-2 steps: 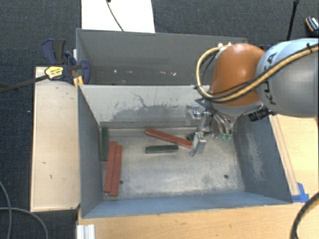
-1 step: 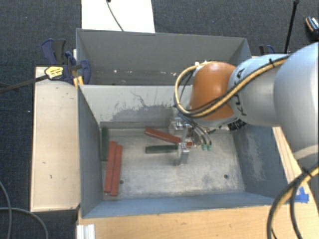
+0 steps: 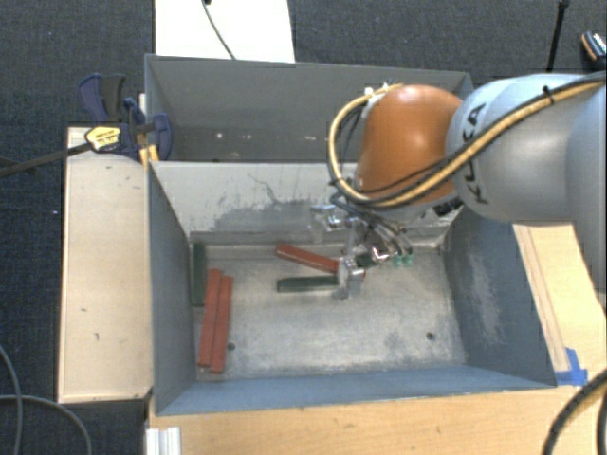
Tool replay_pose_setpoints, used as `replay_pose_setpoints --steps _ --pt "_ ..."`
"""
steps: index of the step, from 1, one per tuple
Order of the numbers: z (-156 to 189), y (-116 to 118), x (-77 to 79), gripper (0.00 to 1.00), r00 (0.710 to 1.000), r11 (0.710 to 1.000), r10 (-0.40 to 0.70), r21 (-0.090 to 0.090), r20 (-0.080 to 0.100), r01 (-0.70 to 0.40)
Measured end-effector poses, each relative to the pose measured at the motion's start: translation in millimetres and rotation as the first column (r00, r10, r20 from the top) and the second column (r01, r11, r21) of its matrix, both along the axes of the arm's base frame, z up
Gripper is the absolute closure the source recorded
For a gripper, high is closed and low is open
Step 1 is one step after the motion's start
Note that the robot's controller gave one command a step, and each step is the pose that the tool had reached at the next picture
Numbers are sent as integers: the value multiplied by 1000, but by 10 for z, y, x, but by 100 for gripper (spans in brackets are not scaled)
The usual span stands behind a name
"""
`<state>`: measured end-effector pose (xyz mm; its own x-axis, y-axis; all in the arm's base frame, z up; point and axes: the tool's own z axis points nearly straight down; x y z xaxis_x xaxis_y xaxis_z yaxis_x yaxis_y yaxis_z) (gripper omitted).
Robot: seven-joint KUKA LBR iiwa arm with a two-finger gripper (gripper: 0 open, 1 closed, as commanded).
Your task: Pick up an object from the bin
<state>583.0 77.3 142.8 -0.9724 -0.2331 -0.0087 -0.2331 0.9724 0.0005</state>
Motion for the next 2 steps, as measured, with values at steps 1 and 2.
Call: replay_pose_setpoints --steps 1,2 --pt "-760 -238 66 0 999 999 -49 -2 -10 49" --pt "-693 -220 96 100 999 999 -49 0 -1 49"
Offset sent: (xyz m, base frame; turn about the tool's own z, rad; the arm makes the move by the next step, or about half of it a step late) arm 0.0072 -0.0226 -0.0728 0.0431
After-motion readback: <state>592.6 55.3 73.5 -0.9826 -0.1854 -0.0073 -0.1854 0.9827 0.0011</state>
